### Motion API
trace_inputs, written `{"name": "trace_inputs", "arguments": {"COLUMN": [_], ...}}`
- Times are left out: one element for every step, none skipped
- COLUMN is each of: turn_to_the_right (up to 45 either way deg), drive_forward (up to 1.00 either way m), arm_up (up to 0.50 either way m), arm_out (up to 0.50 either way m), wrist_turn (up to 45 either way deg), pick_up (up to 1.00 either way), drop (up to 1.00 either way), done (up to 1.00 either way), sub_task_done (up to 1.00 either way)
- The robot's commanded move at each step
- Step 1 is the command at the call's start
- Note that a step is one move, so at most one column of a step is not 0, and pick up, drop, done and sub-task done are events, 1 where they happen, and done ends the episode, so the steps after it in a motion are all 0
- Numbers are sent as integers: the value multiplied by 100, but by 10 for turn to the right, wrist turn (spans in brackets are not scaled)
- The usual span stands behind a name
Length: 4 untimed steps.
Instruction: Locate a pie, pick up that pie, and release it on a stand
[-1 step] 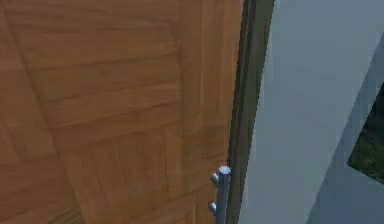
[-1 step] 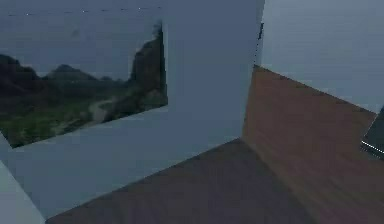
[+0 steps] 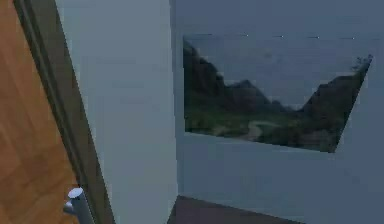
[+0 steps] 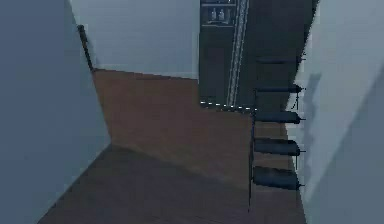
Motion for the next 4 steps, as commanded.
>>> {"name": "trace_inputs", "arguments": {"turn_to_the_right": [450, 450, 120, 30], "drive_forward": [0, 0, 0, 0], "arm_up": [0, 0, 0, 0], "arm_out": [0, 0, 0, 0], "wrist_turn": [0, 0, 0, 0], "pick_up": [0, 0, 0, 0], "drop": [0, 0, 0, 0], "done": [0, 0, 0, 0], "sub_task_done": [0, 0, 0, 0]}}
